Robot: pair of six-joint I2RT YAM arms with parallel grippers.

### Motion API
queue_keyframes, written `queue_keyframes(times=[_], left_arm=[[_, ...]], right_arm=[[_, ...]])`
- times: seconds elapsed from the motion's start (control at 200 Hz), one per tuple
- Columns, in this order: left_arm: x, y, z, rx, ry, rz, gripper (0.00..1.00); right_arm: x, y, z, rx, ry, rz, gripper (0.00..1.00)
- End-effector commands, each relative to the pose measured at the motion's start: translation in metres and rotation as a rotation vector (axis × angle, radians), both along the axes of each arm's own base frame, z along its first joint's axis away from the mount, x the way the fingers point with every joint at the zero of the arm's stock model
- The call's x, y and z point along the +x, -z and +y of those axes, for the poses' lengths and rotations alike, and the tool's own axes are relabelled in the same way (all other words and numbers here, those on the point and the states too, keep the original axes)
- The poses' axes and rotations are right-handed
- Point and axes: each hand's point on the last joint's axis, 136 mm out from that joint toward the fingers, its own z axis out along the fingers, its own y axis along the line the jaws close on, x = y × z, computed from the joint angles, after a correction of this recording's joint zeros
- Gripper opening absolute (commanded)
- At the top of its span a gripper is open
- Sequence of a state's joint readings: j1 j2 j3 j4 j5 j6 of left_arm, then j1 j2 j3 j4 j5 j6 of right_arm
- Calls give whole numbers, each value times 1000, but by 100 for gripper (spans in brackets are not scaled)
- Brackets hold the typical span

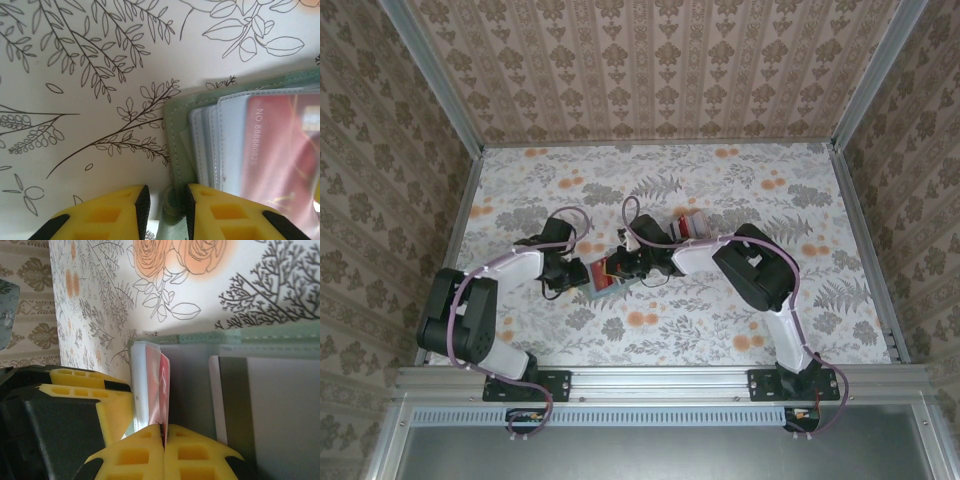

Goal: Put the credit cards into the card holder

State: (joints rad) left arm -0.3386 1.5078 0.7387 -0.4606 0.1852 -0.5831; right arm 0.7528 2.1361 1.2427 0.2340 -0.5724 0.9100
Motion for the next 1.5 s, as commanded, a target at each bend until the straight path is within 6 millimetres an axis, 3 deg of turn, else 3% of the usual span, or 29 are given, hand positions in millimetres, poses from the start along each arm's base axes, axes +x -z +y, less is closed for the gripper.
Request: queue_keyframes(times=[0.0,0.33,0.415,0.6,0.79,0.88,1.025,1.14,1.495], left_arm=[[-10,22,4,27,2,60,29],[-10,21,4,28,0,57,28],[-11,21,6,36,2,58,28],[-11,22,8,40,-6,61,28],[-9,22,8,40,-9,60,28],[-10,22,9,42,-10,59,28],[-9,23,8,39,-13,59,28],[-10,25,9,41,-13,65,26],[-10,29,8,43,-12,73,23]], right_arm=[[-18,35,-13,-128,-53,75,8],[-13,28,-8,-163,-74,48,16],[-13,25,-13,-192,-80,31,23],[-4,1,-36,-322,-76,-88,40],[0,-22,-44,-387,-113,-145,44],[4,-26,-47,-396,-109,-163,42],[9,-20,-48,-421,-109,-174,18],[13,-9,-47,-448,-115,-170,11],[15,13,-33,-481,-158,-145,10]])
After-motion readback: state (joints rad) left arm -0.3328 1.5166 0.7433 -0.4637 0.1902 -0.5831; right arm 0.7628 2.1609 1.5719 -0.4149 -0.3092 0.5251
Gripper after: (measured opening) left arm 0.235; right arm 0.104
